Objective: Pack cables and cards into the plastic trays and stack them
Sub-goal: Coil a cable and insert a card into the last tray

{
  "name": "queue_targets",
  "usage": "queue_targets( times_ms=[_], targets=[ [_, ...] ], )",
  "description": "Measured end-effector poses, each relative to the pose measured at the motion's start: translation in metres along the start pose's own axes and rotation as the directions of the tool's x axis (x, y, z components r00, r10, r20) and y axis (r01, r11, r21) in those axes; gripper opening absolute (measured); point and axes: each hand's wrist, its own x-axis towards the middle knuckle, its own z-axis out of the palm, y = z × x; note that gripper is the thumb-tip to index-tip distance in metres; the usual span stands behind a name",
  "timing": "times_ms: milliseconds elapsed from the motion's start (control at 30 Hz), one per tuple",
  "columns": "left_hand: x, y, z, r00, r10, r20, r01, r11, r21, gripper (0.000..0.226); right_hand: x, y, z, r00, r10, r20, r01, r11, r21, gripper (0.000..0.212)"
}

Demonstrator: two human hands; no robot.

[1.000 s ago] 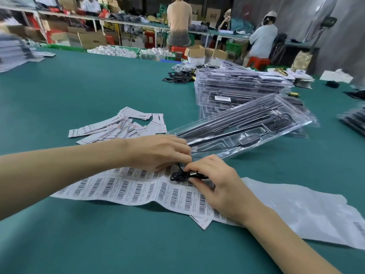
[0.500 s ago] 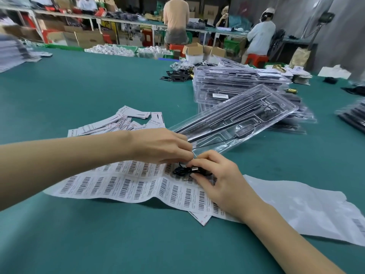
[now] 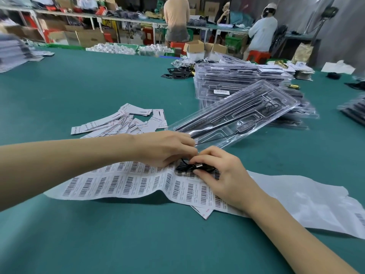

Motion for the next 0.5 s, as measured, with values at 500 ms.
queue_targets(
  times_ms=[500],
  targets=[
    [-0.0040, 0.0004, 0.0045, 0.992, -0.087, -0.090, 0.081, 0.995, -0.064, 0.012, -0.0027, 0.0018, -0.0001, 0.999, 0.019, -0.028, -0.019, 1.000, -0.011, 0.022]
  ],
)
